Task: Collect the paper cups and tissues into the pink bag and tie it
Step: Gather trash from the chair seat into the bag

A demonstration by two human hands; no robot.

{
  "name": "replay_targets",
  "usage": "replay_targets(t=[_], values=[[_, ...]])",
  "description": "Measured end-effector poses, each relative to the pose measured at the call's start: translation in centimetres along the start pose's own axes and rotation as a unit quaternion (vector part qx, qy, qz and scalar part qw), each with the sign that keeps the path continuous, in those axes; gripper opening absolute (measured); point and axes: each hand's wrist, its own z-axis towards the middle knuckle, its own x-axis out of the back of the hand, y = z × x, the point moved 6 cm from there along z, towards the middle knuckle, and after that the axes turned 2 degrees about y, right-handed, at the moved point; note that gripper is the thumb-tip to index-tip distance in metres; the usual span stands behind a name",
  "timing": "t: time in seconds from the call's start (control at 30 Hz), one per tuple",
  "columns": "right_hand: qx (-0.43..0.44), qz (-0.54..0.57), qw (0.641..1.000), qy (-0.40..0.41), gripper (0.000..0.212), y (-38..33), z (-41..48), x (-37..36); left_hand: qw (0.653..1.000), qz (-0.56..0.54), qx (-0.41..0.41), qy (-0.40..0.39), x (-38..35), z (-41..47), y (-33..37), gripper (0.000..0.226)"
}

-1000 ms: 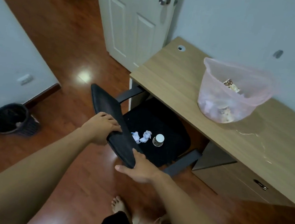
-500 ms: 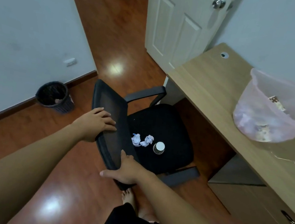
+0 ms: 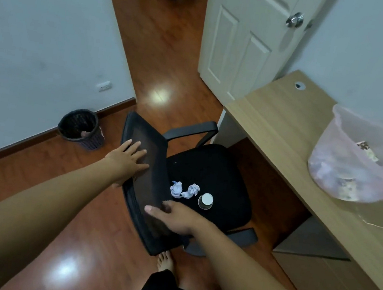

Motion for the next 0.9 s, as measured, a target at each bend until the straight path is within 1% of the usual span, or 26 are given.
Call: replay_targets(t=[0.03,0.07,0.13,0.17,0.2,0.27,0.3,0.37,0.4,0.47,0.53,0.6,0.7,0.77,0.83,0.9], values=[[0.004,-0.001,1.000,0.024,0.101,0.6,-0.3,1.9,0.999,-0.016,0.012,-0.043,0.9,0.0,0.0,0.122],[0.007,-0.010,0.999,0.051,0.087,1.3,-0.6,4.0,0.996,-0.035,0.022,-0.084,2.0,-0.1,0.2,0.123],[0.010,0.002,0.994,0.109,0.073,3.1,-1.3,8.6,0.987,-0.046,0.026,-0.153,4.7,-0.3,0.6,0.113],[0.006,0.021,0.990,0.138,0.067,4.0,-1.8,11.2,0.985,-0.053,0.018,-0.164,6.4,-0.4,0.9,0.106],[0.001,0.034,0.985,0.169,0.063,5.0,-2.6,13.9,0.986,-0.076,0.003,-0.151,8.4,-0.2,1.2,0.100],[-0.005,0.042,0.973,0.229,0.059,6.8,-4.5,19.4,0.980,-0.181,-0.030,-0.078,13.3,0.4,1.9,0.090],[-0.002,0.049,0.966,0.255,0.059,7.7,-5.5,22.2,0.968,-0.242,-0.049,-0.042,15.9,0.8,2.3,0.081],[0.009,0.067,0.950,0.306,0.059,9.4,-7.6,27.8,0.941,-0.326,-0.086,0.024,21.4,1.7,3.5,0.057],[0.012,0.080,0.939,0.333,0.057,10.4,-8.6,30.6,0.926,-0.360,-0.099,0.059,24.0,2.5,4.3,0.048],[0.007,0.120,0.915,0.385,0.043,12.8,-10.6,36.1,0.883,-0.440,-0.112,0.117,29.1,4.7,6.2,0.034],[0.008,0.149,0.891,0.428,0.028,15.4,-12.8,41.3,0.829,-0.530,-0.116,0.132,33.5,7.3,8.7,0.024],[0.019,0.148,0.868,0.474,0.024,17.5,-15.1,46.0,0.780,-0.603,-0.105,0.131,37.3,9.6,11.3,0.022],[0.023,0.107,0.824,0.556,0.021,21.6,-18.9,53.4,0.720,-0.680,-0.069,0.120,43.5,13.8,16.0,0.027],[0.033,0.100,0.798,0.593,0.018,24.7,-20.8,57.5,0.681,-0.724,-0.045,0.104,47.2,16.4,19.2,0.031],[0.025,0.052,0.788,0.613,0.023,27.4,-21.8,60.9,0.635,-0.768,-0.025,0.071,50.0,18.6,22.2,0.043],[-0.013,-0.035,0.797,0.603,0.032,29.7,-21.7,63.7,0.597,-0.802,-0.001,0.020,51.6,20.6,25.4,0.057]])
